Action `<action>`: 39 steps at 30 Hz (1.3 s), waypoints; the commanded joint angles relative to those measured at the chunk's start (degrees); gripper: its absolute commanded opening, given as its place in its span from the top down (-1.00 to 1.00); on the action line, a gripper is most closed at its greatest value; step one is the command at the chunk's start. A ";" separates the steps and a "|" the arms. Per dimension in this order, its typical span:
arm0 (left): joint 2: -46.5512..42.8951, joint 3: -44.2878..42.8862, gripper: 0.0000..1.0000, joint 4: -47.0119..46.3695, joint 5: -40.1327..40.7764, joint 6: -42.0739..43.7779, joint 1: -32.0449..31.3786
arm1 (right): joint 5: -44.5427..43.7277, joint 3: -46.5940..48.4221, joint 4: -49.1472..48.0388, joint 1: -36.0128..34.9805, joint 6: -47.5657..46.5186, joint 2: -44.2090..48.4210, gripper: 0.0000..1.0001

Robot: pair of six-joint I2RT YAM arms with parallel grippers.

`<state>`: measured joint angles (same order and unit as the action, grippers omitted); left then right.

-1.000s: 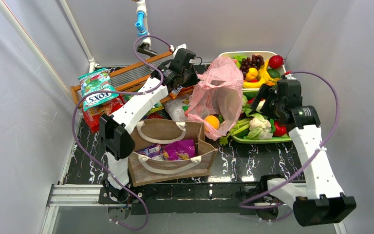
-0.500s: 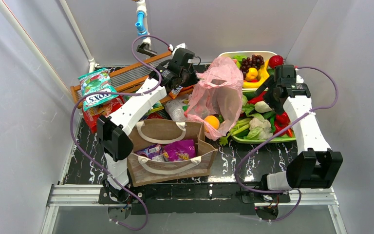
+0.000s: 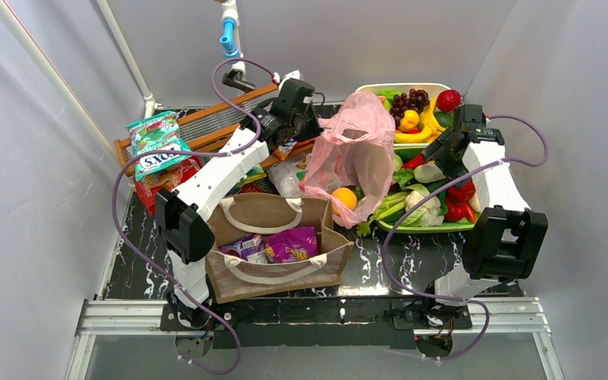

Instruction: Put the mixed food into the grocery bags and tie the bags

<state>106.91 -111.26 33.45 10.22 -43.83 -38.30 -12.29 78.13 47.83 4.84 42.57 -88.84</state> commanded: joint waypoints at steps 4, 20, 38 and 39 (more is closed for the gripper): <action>-3.96 0.82 1.00 0.43 -0.07 -0.32 0.57 | 0.17 4.31 -2.38 0.11 1.02 -3.61 -0.86; -4.52 1.13 1.00 0.15 -0.55 -0.74 0.89 | 4.03 6.09 -3.00 0.95 -0.73 -2.37 0.58; -4.17 0.87 1.00 0.47 -2.07 -2.98 1.05 | 25.74 -4.28 -10.12 -2.57 1.04 26.36 0.63; -4.11 0.81 1.00 0.47 -2.12 -3.08 1.00 | 26.60 -4.15 -10.30 -3.09 0.81 27.33 0.63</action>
<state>106.28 -110.93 33.43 8.93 -45.95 -37.60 9.28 74.00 39.92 3.70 43.62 -63.92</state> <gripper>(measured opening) 0.010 0.473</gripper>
